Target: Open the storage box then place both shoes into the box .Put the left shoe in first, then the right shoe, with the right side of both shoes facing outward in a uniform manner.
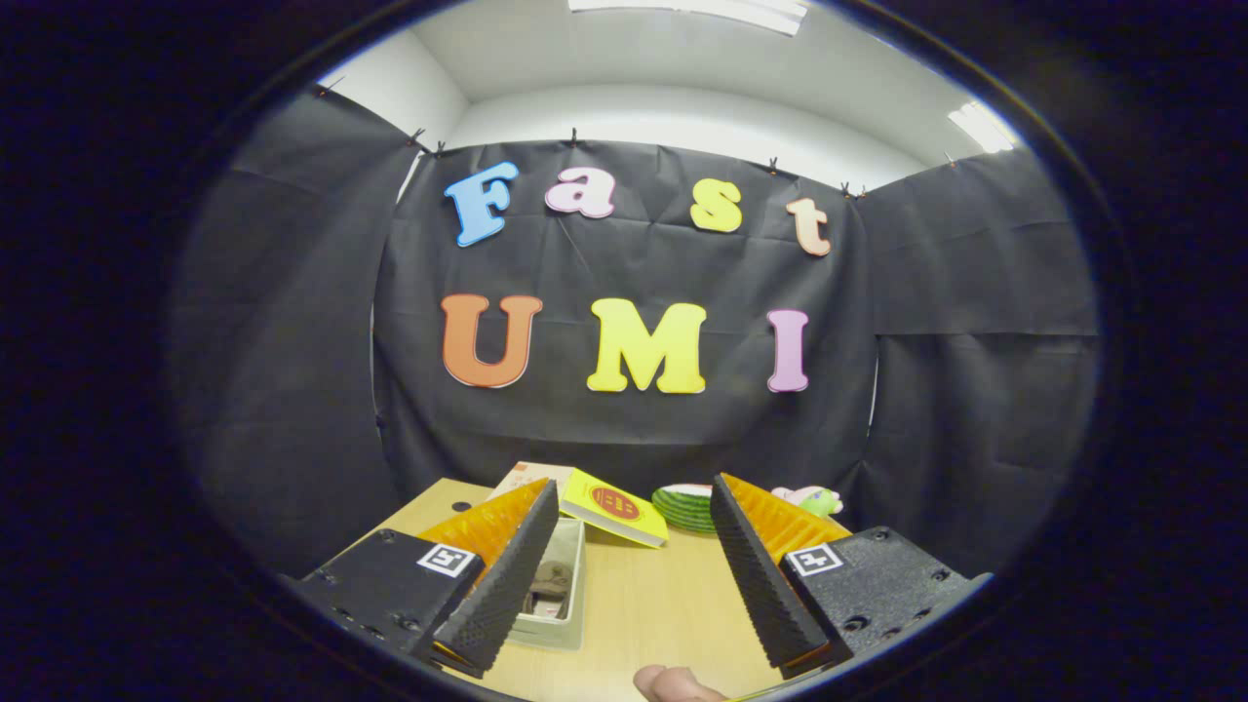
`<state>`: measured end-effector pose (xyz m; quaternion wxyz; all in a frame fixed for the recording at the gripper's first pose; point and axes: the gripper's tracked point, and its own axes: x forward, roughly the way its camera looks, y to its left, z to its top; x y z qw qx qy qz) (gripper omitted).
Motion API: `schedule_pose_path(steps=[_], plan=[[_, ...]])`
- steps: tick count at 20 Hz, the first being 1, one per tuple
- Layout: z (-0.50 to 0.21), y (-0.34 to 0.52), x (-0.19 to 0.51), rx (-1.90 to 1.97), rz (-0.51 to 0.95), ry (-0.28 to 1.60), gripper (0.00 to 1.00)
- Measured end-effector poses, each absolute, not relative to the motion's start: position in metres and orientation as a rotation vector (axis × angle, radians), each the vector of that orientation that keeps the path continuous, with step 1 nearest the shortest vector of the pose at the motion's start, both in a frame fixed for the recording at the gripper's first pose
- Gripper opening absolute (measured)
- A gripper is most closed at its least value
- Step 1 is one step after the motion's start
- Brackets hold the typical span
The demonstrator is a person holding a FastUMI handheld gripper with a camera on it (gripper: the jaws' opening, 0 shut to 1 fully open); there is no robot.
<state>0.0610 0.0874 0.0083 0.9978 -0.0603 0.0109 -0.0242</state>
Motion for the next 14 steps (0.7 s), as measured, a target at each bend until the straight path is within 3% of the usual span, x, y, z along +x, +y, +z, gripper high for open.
schedule_pose_path(steps=[14], plan=[[0.005, 0.052, 0.031, -0.081, -0.082, -0.053, 1.0]])
